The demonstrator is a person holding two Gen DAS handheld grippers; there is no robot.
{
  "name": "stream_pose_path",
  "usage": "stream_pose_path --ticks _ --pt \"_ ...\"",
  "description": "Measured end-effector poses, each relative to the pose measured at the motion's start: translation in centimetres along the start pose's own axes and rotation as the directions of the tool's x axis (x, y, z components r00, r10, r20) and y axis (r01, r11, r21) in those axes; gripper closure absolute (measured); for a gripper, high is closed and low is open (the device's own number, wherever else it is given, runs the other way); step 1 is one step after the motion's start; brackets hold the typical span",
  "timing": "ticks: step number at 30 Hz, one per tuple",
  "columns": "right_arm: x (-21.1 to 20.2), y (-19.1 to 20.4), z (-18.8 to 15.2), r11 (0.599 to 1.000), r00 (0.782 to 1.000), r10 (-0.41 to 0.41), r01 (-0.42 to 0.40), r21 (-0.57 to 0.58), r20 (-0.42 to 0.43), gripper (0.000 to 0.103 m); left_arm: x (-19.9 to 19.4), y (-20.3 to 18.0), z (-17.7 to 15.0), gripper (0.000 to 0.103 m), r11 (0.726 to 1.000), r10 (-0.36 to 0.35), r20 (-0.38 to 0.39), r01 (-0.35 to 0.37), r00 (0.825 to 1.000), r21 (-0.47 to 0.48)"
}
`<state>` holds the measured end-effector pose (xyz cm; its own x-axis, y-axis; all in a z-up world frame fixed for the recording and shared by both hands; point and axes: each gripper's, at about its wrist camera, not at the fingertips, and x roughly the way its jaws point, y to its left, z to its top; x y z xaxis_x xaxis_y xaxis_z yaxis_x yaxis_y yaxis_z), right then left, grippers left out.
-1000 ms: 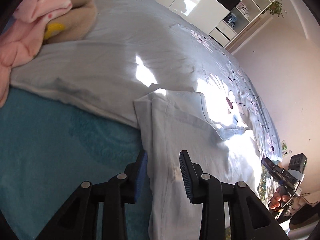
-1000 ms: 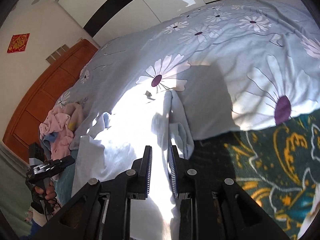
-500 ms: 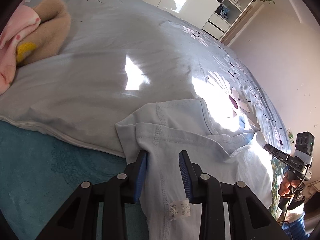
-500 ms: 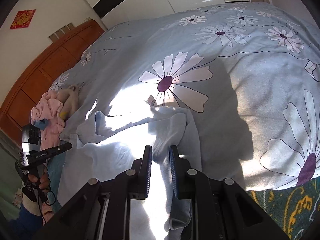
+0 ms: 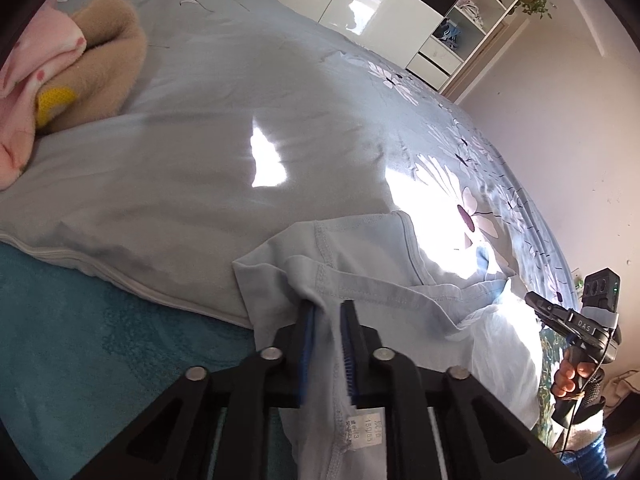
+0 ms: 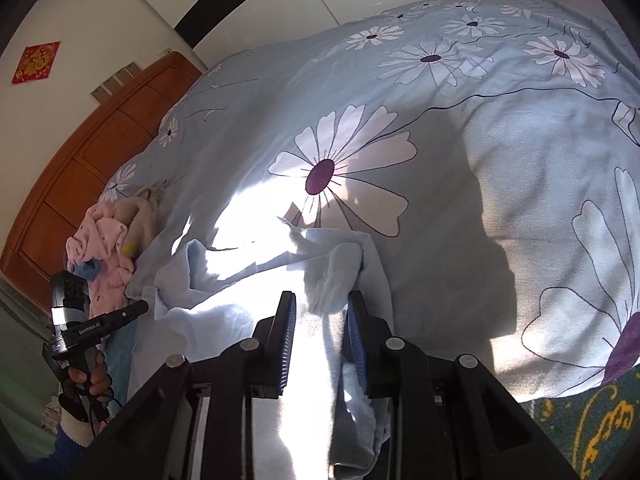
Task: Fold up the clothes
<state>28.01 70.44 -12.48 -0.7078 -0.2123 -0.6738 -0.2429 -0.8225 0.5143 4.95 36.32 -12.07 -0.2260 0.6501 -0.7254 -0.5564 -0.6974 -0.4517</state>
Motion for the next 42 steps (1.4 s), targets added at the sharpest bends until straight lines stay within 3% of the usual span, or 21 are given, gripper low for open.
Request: stream_pose_path --ticks 1,3,5,10,14,18,21,23,24,30,33,36,37,39,42 --pt "0.1 0.3 0.0 1.000 1.000 0.006 -0.006 -0.011 -0.010 0.096 -0.1 -0.1 0.0 0.099 1.000 0.002 -0.002 -0.002 1.000 0.009" --pt "0.1 1.0 -0.1 0.999 1.000 -0.020 0.019 -0.042 -0.015 0.098 -0.5 -0.5 0.1 0.100 1.000 0.012 0.007 -0.012 1.000 0.024" --pt "-0.7 1.6 0.2 0.998 1.000 0.005 -0.005 -0.058 0.007 0.100 -1.2 -0.8 0.3 0.100 0.999 0.014 0.033 -0.015 0.999 0.038" --pt "-4.1 2.7 2.2 0.995 0.989 0.009 0.006 -0.099 0.149 0.100 -4.6 -2.2 2.6 0.100 0.995 -0.024 0.165 0.008 0.986 0.095" --pt "-2.5 1.2 3.3 0.999 0.992 -0.022 0.027 -0.043 0.124 0.100 -1.6 -1.1 3.5 0.100 0.997 0.025 0.092 -0.031 0.995 0.065" --pt "-1.1 0.4 2.3 0.999 0.996 -0.026 0.028 -0.023 0.086 0.100 1.2 0.5 2.6 0.100 0.998 0.047 0.020 -0.047 0.999 0.038" --pt "-1.2 0.7 2.1 0.995 0.994 -0.065 0.071 -0.067 0.086 0.098 1.1 1.3 2.2 0.100 1.000 0.005 0.032 -0.005 0.999 0.010" --pt "-1.0 0.5 2.2 0.994 0.994 -0.078 0.083 -0.066 0.075 0.083 1.0 1.4 2.2 0.100 1.000 -0.008 0.034 0.008 0.999 -0.004" --pt "-0.8 0.5 2.3 0.995 0.995 -0.075 0.079 -0.063 0.065 0.081 0.9 1.4 2.2 0.100 1.000 -0.010 0.036 0.010 0.999 -0.005" --pt "1.3 0.4 1.5 0.992 0.994 -0.108 0.108 -0.071 -0.005 0.080 0.9 1.3 1.8 0.100 1.000 -0.004 0.031 0.004 1.000 0.002" --pt "1.7 0.7 1.2 0.997 0.998 -0.056 0.056 -0.059 -0.007 0.080 1.0 1.4 1.8 0.100 1.000 -0.008 0.032 0.008 0.999 -0.003" --pt "2.1 2.0 1.1 0.993 0.998 -0.056 0.054 -0.102 -0.023 0.080 1.2 1.3 1.8 0.100 1.000 -0.010 0.026 0.011 1.000 -0.005" --pt "2.3 2.3 1.0 0.991 0.997 -0.069 0.066 -0.115 -0.025 0.080 1.2 1.3 1.8 0.100 1.000 -0.012 0.025 0.012 1.000 -0.006" --pt "2.4 2.5 1.1 0.990 0.996 -0.083 0.079 -0.116 -0.026 0.097 1.2 1.4 1.8 0.100 1.000 -0.015 0.028 0.016 0.999 -0.015" --pt "1.1 2.9 1.3 0.990 0.998 -0.063 0.065 -0.125 0.021 0.101 0.1 1.3 1.9 0.100 0.999 -0.051 0.068 0.052 0.996 -0.015"
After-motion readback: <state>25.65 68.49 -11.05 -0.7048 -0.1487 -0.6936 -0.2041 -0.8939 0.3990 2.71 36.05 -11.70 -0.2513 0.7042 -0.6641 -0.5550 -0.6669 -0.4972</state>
